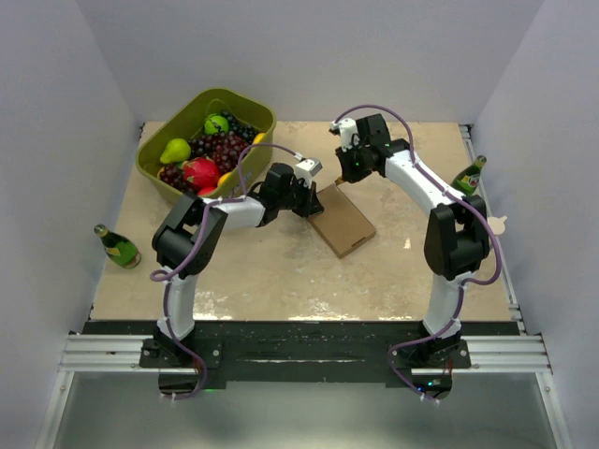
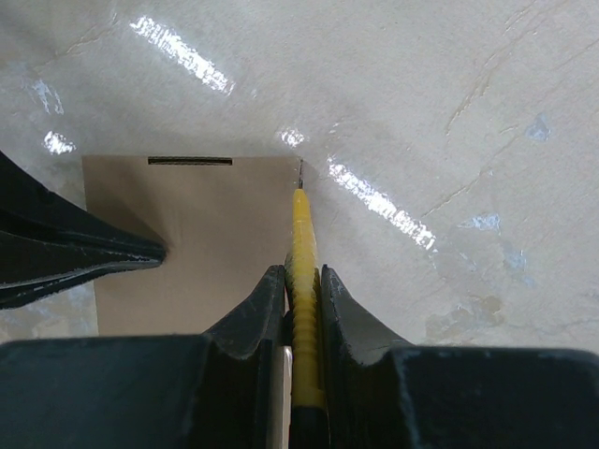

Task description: Unpack the express box

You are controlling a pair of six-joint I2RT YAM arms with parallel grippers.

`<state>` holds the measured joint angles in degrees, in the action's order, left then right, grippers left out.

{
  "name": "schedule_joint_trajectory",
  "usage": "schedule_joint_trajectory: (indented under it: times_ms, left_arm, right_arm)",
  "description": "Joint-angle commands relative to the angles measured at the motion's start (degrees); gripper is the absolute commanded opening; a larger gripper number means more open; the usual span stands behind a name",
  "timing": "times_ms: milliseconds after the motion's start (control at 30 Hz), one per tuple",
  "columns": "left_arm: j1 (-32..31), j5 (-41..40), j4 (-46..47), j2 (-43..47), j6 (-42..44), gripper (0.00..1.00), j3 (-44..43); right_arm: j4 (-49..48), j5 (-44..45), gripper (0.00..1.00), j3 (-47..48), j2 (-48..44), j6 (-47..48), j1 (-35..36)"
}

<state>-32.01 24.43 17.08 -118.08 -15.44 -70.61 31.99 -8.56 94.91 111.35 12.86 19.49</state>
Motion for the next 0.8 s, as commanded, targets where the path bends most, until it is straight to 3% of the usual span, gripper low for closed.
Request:
schedule_joint_trajectory:
  times_ms: [0, 367, 767]
  left_arm:
    - [0.1, -3.7, -2.3, -1.6, 0.8, 0.00, 0.6]
    - [0.1, -3.9, -2.4, -1.7, 0.7, 0.00, 0.6]
    - [0.1, -6.3, -2.7, -2.5, -0.3, 0.00, 0.1]
  right_arm:
    - [-0.6, -0.1, 0.00, 1.3, -2.5, -0.5, 0.1]
    - [0.1, 0.7, 0.00, 1.0, -2.0, 0.1, 0.1]
    - [2.9, 3.4, 0.00, -5.9, -6.0, 0.4, 0.1]
